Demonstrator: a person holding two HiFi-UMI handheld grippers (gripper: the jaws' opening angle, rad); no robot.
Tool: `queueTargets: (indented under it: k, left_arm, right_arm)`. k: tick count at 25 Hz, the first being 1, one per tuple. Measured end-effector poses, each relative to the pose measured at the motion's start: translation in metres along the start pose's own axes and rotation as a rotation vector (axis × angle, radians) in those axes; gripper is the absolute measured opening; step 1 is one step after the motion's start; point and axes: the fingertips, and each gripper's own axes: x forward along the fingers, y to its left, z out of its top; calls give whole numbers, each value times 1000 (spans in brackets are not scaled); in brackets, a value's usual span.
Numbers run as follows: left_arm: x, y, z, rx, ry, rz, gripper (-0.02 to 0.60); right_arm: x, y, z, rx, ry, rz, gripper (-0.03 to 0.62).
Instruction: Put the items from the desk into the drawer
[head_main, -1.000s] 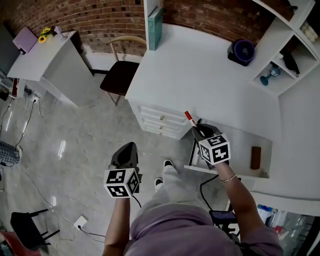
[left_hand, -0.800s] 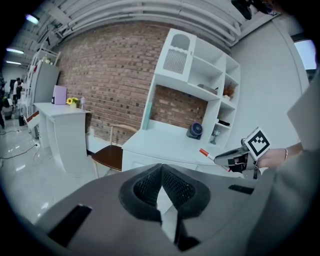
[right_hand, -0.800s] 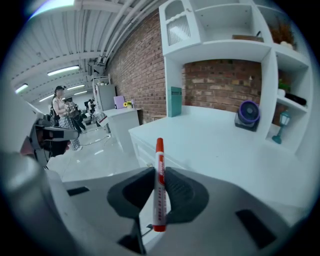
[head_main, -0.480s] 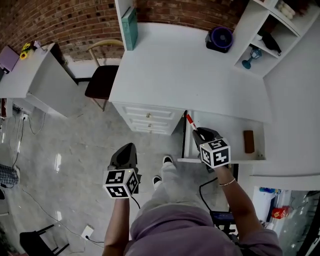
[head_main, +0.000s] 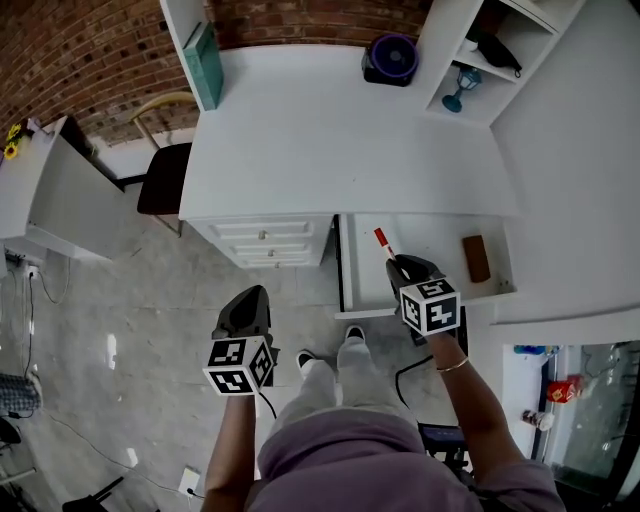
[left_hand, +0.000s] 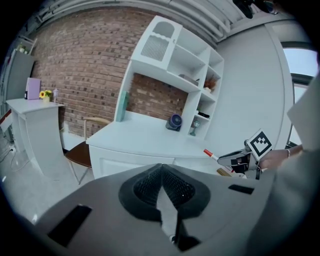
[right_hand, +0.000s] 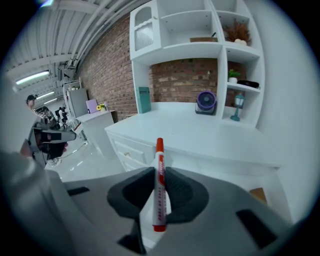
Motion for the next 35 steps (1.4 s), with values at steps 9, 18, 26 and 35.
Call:
queueTargets:
  k: [9, 18, 26, 35]
  left_arm:
    - [38, -48, 6, 32, 24, -68, 0]
    - [68, -87, 10, 61, 41, -89, 0]
    - [99, -127, 7, 82, 62, -101, 0]
    - [133, -166, 8, 93, 88, -115, 0]
  right_arm:
    - [-17, -62, -25, 79, 22, -79, 71]
    - [-25, -124, -51, 145, 47, -128, 71]
    - [-26, -174, -68, 150, 84, -141, 71]
    - [-18, -223, -83, 154, 130, -147, 71]
